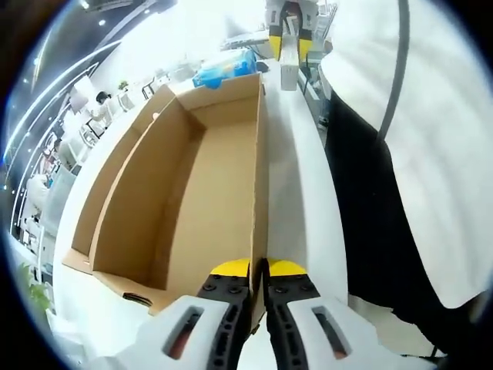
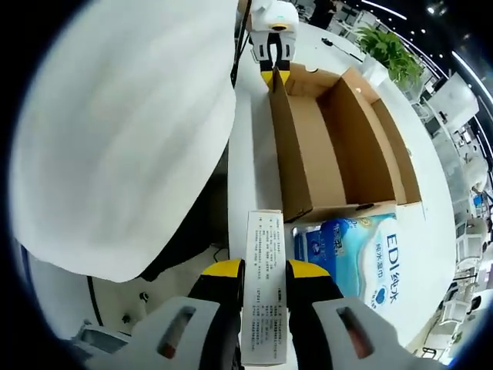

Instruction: Operate the shoe box by opening the lid, removing the specified soft item, and placing it in the target area until the item is outside and the box remains undamaged.

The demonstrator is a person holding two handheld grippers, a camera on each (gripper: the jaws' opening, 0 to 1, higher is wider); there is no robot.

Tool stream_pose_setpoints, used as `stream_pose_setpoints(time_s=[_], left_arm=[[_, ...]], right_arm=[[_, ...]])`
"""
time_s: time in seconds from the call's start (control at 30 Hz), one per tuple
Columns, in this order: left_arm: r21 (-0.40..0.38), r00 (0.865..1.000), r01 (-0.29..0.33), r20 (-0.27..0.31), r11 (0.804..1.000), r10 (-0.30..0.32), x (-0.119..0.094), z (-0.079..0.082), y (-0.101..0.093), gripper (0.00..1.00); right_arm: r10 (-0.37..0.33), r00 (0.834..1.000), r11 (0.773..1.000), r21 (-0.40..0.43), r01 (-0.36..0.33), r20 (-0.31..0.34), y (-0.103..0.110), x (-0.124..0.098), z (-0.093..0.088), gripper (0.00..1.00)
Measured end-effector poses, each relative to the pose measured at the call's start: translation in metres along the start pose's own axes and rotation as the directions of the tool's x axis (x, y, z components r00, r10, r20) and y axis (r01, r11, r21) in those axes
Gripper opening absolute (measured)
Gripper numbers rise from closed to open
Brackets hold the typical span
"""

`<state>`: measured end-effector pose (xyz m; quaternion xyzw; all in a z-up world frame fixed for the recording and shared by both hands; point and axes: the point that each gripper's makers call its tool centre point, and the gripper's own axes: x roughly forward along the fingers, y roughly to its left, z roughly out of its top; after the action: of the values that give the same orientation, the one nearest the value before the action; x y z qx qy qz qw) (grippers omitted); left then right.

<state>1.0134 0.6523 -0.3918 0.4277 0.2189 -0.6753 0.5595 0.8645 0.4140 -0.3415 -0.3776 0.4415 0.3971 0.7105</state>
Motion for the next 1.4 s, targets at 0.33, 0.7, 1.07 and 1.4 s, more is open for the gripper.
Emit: stream_pose_setpoints(time_s=[0.33,0.7,1.07,1.4], left_arm=[[-0.009,0.998,0.024,-0.051,1.0,-0.024,0.002,-0.002,0.0,0.04],[-0.021,0.997,0.006,-0.078,1.0,-0.007,0.002,-0.004,-0.001,0.04],[-0.027,0.996,0.002,-0.089,1.0,-0.004,0.003,-0.006,0.0,0.04],[-0.03,0.996,-0.004,-0.094,1.0,0.001,0.003,-0.01,0.0,0.05]], right_arm=[[0.027,0.995,0.999,0.033,-0.03,0.093,0.001,0.01,0.012,0.19],[0.025,0.997,1.0,-0.014,-0.024,0.073,-0.009,0.014,-0.001,0.19],[0.013,0.997,1.0,-0.021,-0.012,0.072,-0.014,0.024,-0.004,0.19],[0.003,0.997,1.0,-0.02,-0.002,0.082,-0.021,0.027,-0.004,0.19]])
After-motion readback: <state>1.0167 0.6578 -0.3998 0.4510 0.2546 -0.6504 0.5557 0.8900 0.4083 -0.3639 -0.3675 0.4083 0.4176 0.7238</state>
